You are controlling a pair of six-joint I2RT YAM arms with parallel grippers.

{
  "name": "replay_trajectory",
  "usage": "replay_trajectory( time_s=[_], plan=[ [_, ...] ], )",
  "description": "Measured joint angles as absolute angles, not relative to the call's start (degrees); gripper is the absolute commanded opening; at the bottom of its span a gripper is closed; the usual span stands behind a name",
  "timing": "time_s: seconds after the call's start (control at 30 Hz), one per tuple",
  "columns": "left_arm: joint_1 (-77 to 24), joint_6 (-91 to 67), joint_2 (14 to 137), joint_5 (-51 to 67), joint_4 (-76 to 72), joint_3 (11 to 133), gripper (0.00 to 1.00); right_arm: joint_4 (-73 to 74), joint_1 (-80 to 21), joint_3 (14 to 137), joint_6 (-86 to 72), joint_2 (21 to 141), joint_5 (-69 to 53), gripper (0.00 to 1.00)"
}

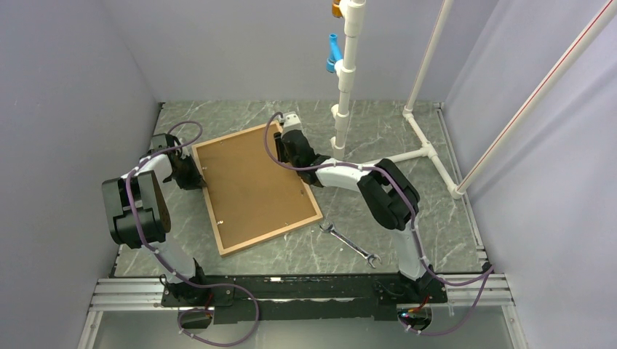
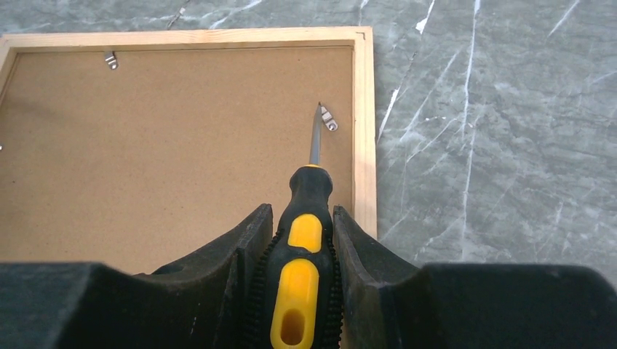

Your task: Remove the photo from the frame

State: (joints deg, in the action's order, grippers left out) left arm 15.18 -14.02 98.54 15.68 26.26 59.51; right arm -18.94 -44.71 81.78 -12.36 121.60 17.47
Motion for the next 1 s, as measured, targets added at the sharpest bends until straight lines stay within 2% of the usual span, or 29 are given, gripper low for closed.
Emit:
replay_trajectory(
  time_s=[0.27,0.53,1.0],
  plan=[
    [15.18,-14.06,99.18,15.77,27.09,60.27,0.0,-14.0,-46.94,81.06,-10.96,114.06,20.99,0.0],
    [15.2,-14.04,99.24,15.81,27.27,60.4,0.0,-12.99,-57.95,72.12,-10.72,100.64,22.94,0.0],
    [15.35,-14.04,99.59,16.32,27.49,60.69,0.0,-6.26,-73.38,67.42,-16.38,98.02,17.47,0.0]
  ],
)
